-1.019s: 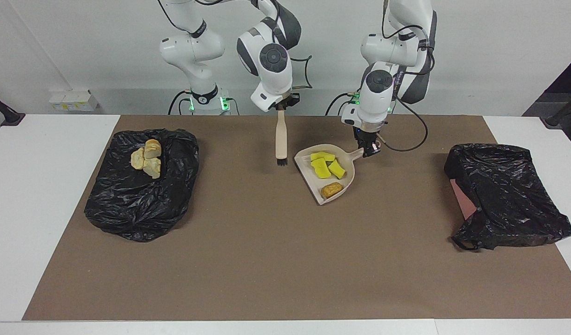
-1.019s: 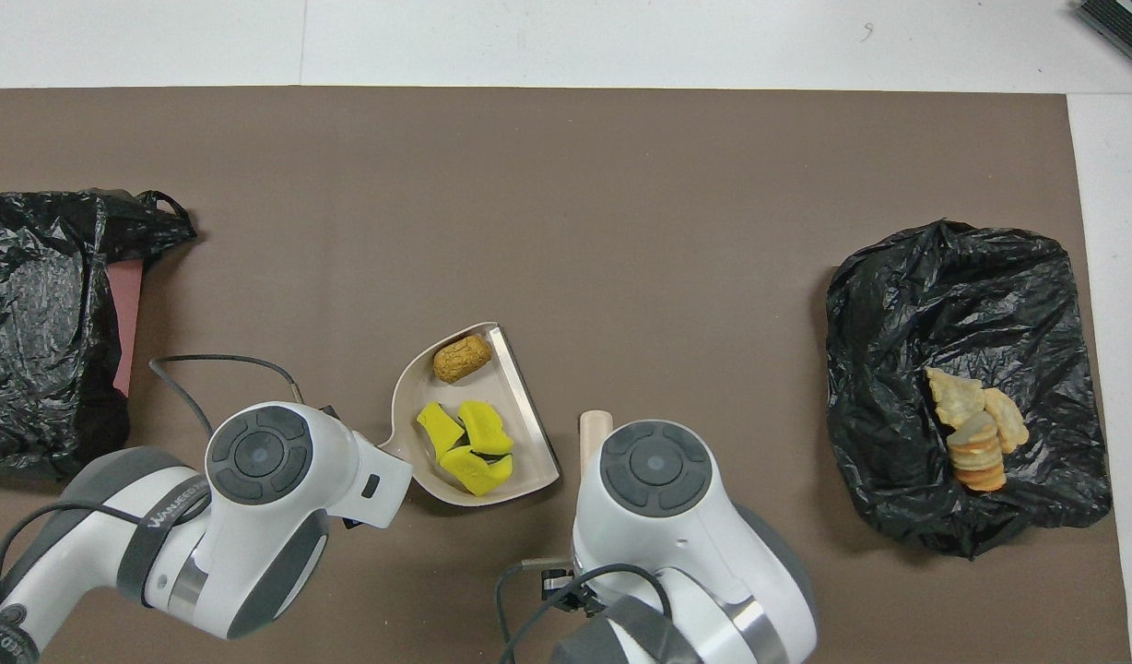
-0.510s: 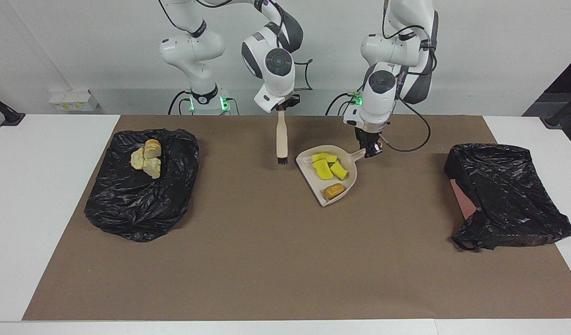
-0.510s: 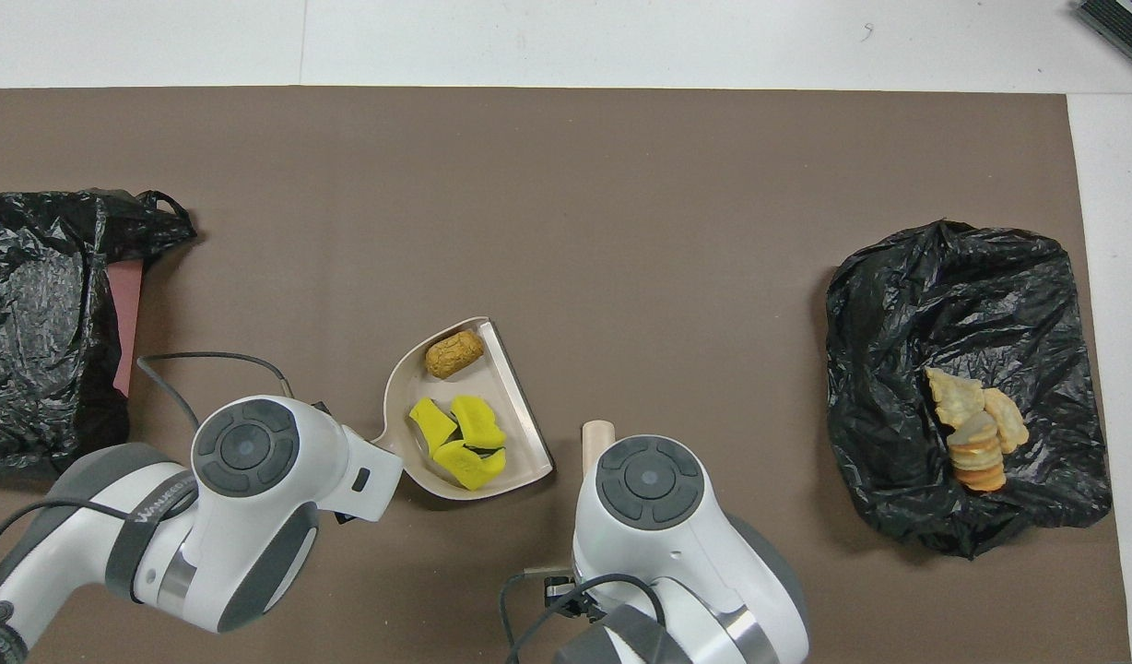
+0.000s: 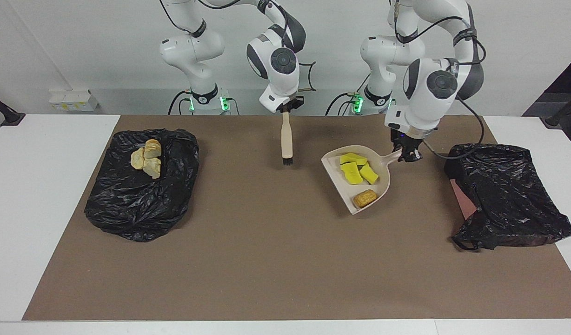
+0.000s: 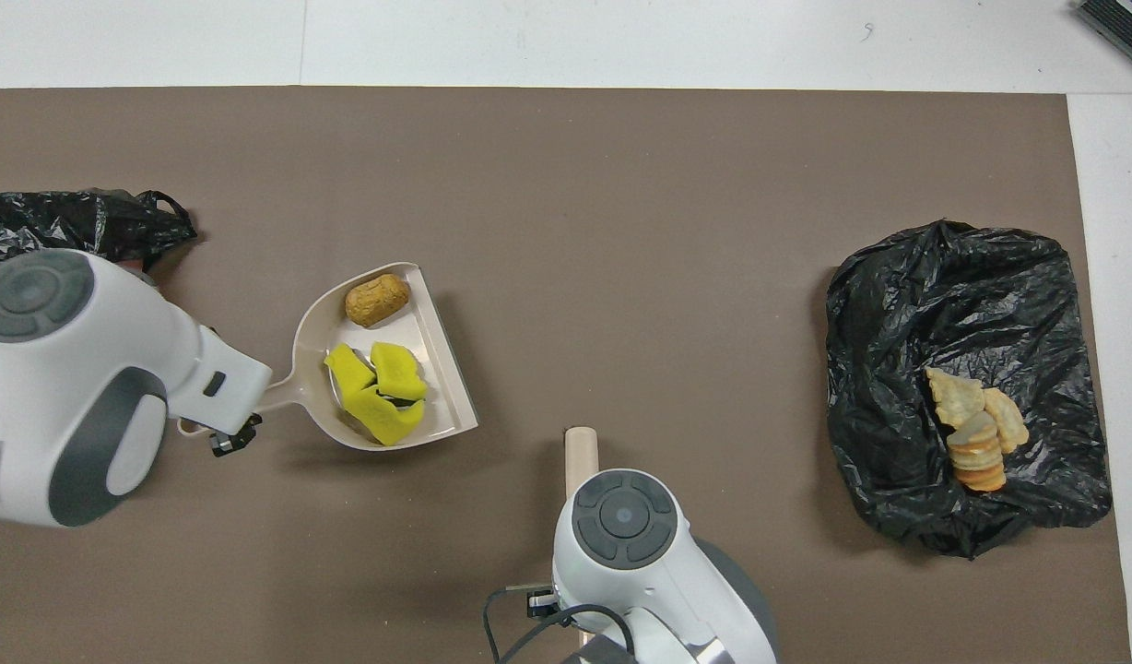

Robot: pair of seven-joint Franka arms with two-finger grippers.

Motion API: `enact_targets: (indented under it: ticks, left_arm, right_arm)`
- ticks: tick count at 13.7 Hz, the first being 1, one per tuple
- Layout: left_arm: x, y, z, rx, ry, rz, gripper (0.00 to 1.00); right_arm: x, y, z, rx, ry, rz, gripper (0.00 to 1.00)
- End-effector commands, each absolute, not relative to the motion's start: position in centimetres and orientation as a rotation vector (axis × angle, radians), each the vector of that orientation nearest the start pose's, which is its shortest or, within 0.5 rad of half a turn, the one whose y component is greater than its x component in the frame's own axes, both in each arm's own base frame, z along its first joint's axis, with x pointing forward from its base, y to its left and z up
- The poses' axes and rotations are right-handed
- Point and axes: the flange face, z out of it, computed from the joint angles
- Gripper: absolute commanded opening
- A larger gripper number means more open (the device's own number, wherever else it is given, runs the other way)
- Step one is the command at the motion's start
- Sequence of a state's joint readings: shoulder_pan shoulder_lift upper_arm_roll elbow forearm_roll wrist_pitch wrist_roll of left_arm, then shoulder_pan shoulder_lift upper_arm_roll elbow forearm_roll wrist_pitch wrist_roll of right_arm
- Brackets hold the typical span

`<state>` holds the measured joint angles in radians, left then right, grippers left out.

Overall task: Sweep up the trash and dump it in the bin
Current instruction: 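Carry the loaded dustpan with the left gripper to the nearby trash bag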

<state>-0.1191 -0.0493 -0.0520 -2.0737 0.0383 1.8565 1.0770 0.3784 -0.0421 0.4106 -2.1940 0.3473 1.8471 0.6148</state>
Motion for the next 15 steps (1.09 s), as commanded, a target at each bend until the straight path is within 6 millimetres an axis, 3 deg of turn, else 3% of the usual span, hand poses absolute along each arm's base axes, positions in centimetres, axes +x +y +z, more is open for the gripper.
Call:
enact_targets:
  ticks: [1,5,7,11,14,15]
  left_arm:
    - [54.9,-3.1,47.6,-2.578,1.944,0.283,0.0]
    - [58.0,6.8,50.9,-2.541,2.044,0.275,0.0]
    - [58.3,13.3,51.3,-2.46,2.108,0.257,0.0]
    - [58.4,23.3,52.7,-2.182,2.213,0.288,0.0]
    - [58.7,29.0,53.0,-1.929,2.23,0.36,0.0]
    - [59.1,30.0,53.5,-1.857,2.219,0.392,0.0]
  right_arm:
    - [32.6,37.5,36.1,-3.04,-0.005,0.629,0.0]
    - [32.7,37.4,34.8,-3.037,0.011,0.618,0.0]
    - [32.6,37.2,33.8,-3.038,0.019,0.61,0.0]
    - [32.5,37.1,33.3,-3.042,0.01,0.607,0.26]
    - [33.0,36.9,33.0,-3.036,0.018,0.601,0.35]
    - [33.1,36.9,33.1,-3.034,0.017,0.602,0.42]
